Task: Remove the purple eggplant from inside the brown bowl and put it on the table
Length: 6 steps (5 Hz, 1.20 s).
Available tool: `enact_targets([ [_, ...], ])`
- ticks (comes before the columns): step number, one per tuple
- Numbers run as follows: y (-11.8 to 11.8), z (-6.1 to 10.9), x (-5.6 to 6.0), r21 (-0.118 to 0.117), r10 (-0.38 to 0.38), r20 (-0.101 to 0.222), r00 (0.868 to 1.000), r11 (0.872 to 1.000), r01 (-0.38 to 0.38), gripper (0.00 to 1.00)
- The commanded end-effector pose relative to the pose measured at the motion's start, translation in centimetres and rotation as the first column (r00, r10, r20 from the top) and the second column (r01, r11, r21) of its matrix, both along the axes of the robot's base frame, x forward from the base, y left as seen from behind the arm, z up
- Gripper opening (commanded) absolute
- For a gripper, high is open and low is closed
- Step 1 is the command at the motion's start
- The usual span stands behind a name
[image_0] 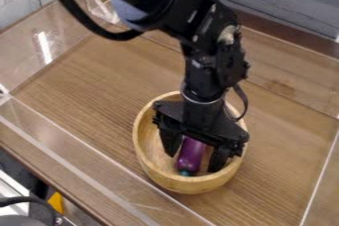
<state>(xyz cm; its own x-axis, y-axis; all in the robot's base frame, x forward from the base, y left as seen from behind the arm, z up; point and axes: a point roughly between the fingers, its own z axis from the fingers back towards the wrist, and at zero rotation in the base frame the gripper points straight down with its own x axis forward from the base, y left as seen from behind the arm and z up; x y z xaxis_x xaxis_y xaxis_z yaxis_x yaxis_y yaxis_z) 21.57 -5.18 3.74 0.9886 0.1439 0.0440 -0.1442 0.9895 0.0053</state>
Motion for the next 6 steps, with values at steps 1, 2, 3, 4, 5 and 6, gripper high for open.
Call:
enact_targets([
  [1, 0.3, 0.0, 0.6, 0.000, 0.067, 0.031, 0.997, 0.998, -0.067, 0.00],
  [2, -0.9, -0.6, 0.6, -0.001, 0.075, 0.032, 0.997, 0.997, -0.075, 0.00],
  [3, -2.1, -1.1, 0.6, -0.005, 0.083, 0.034, 0.996, 0.997, -0.082, 0.00],
  [4, -2.5, -0.4, 1.0, -0.009, 0.139, 0.031, 0.990, 0.990, -0.139, 0.00],
  [5, -3.3, -0.6, 1.1, -0.011, 0.074, 0.028, 0.997, 0.997, -0.074, 0.00],
  [6, -4.0, -1.0, 1.2, -0.012, 0.008, 0.025, 1.000, 1.000, -0.008, 0.00],
])
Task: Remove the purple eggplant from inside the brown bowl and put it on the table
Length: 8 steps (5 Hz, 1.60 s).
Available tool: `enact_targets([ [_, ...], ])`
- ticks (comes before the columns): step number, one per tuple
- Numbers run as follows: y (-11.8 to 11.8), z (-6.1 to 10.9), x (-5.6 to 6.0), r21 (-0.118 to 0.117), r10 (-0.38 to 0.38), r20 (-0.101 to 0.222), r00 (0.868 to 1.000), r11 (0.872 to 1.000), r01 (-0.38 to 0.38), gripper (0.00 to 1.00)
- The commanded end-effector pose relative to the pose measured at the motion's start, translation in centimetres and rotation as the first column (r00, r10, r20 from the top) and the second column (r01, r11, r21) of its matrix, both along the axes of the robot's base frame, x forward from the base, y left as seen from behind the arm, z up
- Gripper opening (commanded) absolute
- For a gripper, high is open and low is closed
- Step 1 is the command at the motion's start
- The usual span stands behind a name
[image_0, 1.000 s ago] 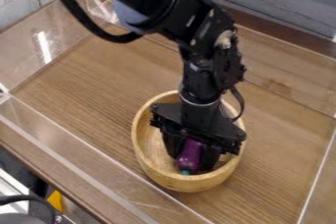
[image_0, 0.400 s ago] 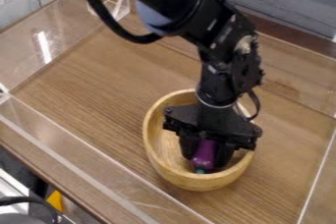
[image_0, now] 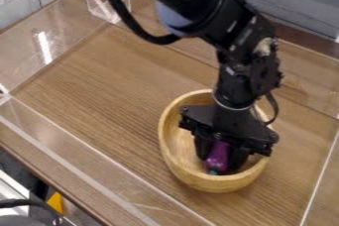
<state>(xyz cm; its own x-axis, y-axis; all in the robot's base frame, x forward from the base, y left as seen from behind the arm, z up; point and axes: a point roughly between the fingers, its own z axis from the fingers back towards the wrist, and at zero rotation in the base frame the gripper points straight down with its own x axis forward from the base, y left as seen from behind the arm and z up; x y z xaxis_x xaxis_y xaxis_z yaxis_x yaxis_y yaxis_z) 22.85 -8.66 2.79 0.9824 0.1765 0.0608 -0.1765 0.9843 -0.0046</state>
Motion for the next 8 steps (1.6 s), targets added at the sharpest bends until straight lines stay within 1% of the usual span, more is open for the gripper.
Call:
enact_targets([
  [1, -0.4, -0.7, 0.4, -0.003, -0.020, 0.004, 1.000, 1.000, 0.020, 0.00],
  [2, -0.2, -1.3, 0.9, -0.002, -0.015, 0.001, 1.000, 1.000, 0.015, 0.00],
  [4, -0.4, -1.8, -0.5, -0.002, 0.071, -0.005, 0.997, 0.998, -0.071, 0.00],
  [6, -0.5, -1.7, -1.6, 0.003, 0.065, -0.012, 0.998, 0.998, -0.065, 0.00],
  [8, 0.0, -1.3, -0.3, 0.011, 0.077, -0.019, 0.997, 0.997, -0.076, 0.00],
])
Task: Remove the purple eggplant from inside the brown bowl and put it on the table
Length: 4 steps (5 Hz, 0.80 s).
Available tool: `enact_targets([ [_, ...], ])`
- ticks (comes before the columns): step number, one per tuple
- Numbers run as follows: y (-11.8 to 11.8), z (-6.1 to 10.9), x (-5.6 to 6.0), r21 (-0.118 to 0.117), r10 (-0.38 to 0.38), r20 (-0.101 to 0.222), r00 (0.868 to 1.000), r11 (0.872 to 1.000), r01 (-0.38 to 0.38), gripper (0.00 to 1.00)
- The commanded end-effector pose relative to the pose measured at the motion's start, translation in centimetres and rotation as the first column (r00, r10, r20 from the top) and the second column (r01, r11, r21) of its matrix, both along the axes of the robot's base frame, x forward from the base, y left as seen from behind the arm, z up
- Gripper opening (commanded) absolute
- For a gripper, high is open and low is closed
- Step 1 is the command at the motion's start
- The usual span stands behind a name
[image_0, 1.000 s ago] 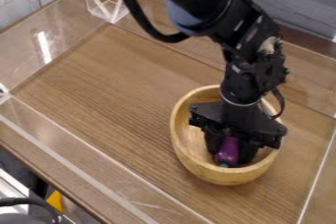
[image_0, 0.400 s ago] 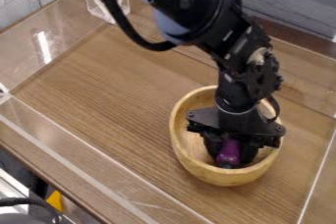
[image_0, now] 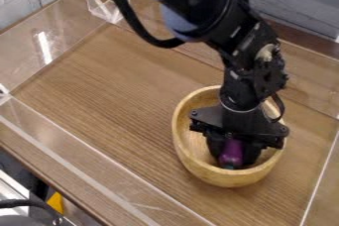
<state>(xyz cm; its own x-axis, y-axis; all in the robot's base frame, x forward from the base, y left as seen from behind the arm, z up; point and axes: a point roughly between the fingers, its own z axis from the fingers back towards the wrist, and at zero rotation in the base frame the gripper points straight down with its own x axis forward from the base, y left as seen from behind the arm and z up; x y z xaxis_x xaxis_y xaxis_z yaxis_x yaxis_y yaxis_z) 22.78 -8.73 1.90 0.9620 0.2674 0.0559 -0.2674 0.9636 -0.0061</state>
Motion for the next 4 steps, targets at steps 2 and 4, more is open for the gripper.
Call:
enact_targets([
  [2, 0.99, 0.57, -0.33, 0.017, 0.008, -0.024, 1.000, 1.000, -0.008, 0.00],
  [4, 0.45, 0.79, -0.11, 0.023, 0.038, -0.031, 0.999, 0.999, -0.037, 0.00],
])
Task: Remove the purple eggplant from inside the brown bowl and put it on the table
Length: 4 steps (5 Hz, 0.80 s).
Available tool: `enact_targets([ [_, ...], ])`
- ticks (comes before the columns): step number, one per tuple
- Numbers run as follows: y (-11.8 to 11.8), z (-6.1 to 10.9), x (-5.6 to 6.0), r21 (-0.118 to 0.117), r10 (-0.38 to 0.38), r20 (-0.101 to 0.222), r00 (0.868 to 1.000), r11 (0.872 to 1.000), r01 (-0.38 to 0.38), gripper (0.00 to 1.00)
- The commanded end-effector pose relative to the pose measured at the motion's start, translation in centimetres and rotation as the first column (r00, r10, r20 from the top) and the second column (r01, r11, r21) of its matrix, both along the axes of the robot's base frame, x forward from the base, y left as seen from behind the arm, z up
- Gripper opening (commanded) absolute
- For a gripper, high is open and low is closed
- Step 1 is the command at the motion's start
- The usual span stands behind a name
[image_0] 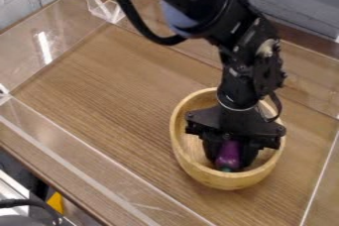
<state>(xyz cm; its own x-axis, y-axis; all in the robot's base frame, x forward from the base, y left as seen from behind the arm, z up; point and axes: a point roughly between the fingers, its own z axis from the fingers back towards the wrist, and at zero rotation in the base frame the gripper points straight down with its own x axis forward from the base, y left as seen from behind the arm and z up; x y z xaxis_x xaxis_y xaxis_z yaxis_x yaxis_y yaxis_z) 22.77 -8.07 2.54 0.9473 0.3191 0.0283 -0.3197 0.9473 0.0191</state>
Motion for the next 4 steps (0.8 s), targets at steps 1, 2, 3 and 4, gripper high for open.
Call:
enact_targets([
  [1, -0.5, 0.3, 0.0, 0.009, -0.004, -0.002, 1.000, 1.000, 0.004, 0.00],
  [2, -1.8, 0.6, 0.1, 0.011, -0.012, -0.005, 1.000, 1.000, 0.012, 0.00],
  [3, -3.1, 1.0, 0.2, 0.011, -0.019, -0.005, 1.000, 1.000, 0.019, 0.00],
  [4, -2.2, 1.9, -0.3, 0.005, 0.034, -0.001, 0.999, 0.999, -0.034, 0.00],
])
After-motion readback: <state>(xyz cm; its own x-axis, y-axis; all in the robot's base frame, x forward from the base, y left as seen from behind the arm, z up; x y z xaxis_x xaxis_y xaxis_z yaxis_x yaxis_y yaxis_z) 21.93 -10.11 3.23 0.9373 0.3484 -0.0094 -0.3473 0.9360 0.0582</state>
